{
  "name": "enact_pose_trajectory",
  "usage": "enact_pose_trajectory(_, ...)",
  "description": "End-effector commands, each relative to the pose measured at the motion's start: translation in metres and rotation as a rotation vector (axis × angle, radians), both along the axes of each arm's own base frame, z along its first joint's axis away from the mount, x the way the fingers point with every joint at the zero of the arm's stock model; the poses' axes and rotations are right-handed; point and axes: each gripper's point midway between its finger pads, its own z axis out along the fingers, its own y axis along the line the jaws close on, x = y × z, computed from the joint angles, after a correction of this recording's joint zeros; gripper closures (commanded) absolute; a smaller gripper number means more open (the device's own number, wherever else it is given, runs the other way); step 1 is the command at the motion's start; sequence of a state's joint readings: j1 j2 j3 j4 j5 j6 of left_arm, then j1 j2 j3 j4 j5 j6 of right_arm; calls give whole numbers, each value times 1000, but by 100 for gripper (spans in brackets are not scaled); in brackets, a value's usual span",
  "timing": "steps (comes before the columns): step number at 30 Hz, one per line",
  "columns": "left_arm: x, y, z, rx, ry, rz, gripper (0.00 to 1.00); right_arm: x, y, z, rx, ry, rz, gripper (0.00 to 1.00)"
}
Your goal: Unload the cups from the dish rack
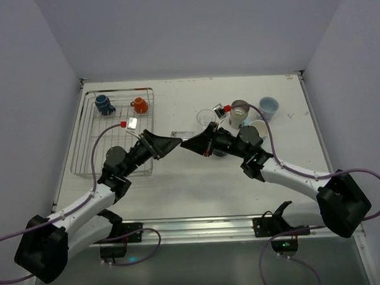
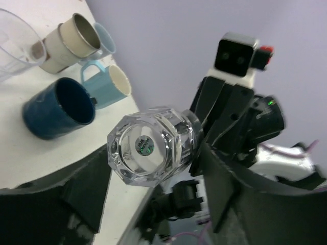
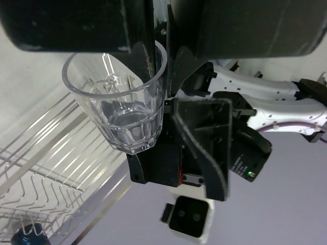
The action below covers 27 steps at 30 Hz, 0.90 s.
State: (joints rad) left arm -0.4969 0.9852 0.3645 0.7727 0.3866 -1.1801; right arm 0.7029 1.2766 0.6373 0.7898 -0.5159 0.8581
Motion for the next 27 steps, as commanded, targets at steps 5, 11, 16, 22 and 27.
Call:
enact_pose_trajectory(5, 9, 30, 17, 336, -127, 182, 0, 29, -24, -24, -322, 2, -193, 100)
enact_pose_trajectory(11, 15, 73, 27, 555, -169, 363, 0, 28, -35, -66, -567, 80, -173, 100)
enact_pose_trajectory(16, 13, 125, 22, 757, -169, 546, 0, 33, -38, -94, -841, 142, -139, 100)
enact_pose_trajectory(22, 2, 162, 27, 829, -152, 686, 0, 63, -34, -140, -1175, 135, -140, 100)
enact_pose_trajectory(27, -7, 175, 41, 881, -168, 707, 0, 73, -30, -172, -1318, 165, -94, 98)
